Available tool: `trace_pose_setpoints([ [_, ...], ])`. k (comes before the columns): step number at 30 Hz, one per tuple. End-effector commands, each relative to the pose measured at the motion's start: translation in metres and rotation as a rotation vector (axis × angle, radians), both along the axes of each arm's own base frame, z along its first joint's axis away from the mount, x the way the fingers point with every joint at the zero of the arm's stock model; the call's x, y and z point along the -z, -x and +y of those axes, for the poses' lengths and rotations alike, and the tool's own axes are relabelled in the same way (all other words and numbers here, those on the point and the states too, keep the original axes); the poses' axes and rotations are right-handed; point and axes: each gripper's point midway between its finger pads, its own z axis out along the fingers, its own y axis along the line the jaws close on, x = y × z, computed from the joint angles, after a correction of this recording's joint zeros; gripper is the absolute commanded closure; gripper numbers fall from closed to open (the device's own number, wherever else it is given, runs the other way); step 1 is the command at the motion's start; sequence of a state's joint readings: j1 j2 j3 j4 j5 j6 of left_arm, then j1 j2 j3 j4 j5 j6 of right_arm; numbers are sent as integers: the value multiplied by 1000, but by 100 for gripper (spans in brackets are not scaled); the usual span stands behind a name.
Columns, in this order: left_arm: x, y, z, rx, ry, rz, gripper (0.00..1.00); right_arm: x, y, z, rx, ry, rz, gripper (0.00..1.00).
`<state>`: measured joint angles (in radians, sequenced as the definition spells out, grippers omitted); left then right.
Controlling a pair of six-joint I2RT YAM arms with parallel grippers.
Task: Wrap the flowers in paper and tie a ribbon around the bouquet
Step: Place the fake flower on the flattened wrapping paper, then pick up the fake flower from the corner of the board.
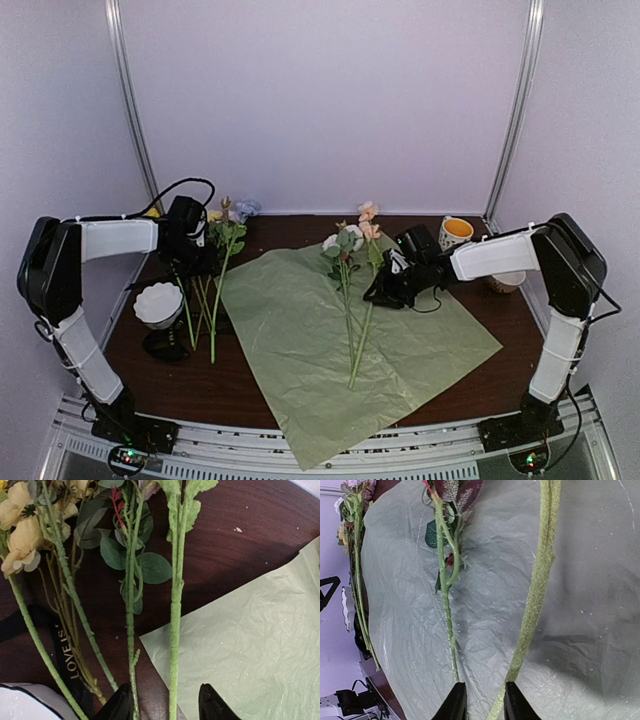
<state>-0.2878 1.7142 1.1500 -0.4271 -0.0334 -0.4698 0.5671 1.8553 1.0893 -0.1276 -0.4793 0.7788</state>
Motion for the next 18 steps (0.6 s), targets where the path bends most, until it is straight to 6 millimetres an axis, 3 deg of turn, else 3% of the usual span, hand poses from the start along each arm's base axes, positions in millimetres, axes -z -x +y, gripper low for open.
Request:
trace_pose_setpoints([
  [1, 12, -17, -8, 51, -4, 13, 51, -19, -5, -15, 0, 90, -71, 71],
  [5, 34, -19, -8, 53, -24, 67, 52, -26, -1, -24, -27, 159, -93, 68],
  [11, 56, -25, -13, 71, -26, 117, 63, -33, 4, -26, -50, 171, -110, 68],
  [15, 62, -26, -14, 74, -29, 133, 80, -34, 7, -27, -52, 169, -112, 68],
  [18, 60, -24, -12, 65, -29, 134, 99, -35, 9, -29, -53, 172, -113, 68],
])
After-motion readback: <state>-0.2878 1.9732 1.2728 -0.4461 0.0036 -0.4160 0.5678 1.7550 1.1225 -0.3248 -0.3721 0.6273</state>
